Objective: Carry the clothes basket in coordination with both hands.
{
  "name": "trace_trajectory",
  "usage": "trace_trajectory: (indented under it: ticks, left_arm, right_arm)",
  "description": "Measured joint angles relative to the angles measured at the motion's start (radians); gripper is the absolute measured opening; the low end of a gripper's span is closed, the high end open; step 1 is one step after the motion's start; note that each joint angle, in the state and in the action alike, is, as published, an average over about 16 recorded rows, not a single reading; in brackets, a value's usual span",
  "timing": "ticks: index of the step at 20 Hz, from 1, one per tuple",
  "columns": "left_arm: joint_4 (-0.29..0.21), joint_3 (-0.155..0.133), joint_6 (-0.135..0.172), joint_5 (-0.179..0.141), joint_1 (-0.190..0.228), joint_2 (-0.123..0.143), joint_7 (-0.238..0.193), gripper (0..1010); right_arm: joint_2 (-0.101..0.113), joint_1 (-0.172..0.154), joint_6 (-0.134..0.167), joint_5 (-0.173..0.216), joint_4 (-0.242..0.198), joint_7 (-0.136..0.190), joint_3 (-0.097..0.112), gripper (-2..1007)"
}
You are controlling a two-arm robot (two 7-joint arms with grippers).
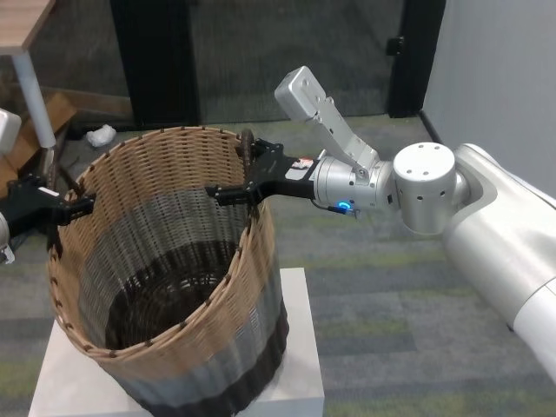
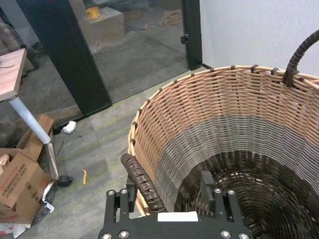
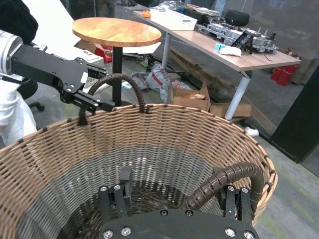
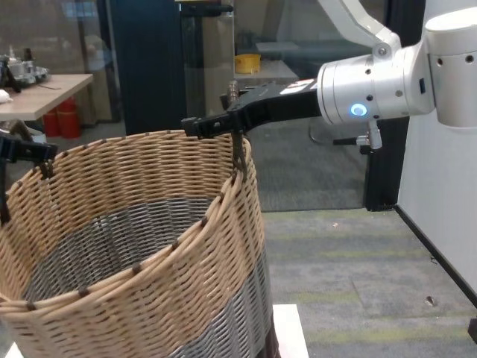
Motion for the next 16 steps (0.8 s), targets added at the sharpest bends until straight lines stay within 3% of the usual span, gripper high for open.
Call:
trace_trajectory:
  ticks: [7, 16]
  left_arm:
    - [-0.003, -0.001, 0.014, 0.000, 0.001, 0.000, 0.006, 954]
    - [-0.044, -0.004, 0.066, 0.022, 0.011, 0.008, 0.037, 1002]
  right_arm:
    - [0.000, 0.000, 0.000, 0.000, 0.000, 0.000, 0.000, 1005]
    - [0.000, 0.000, 0.000, 0.000, 0.000, 0.000, 0.000, 1005]
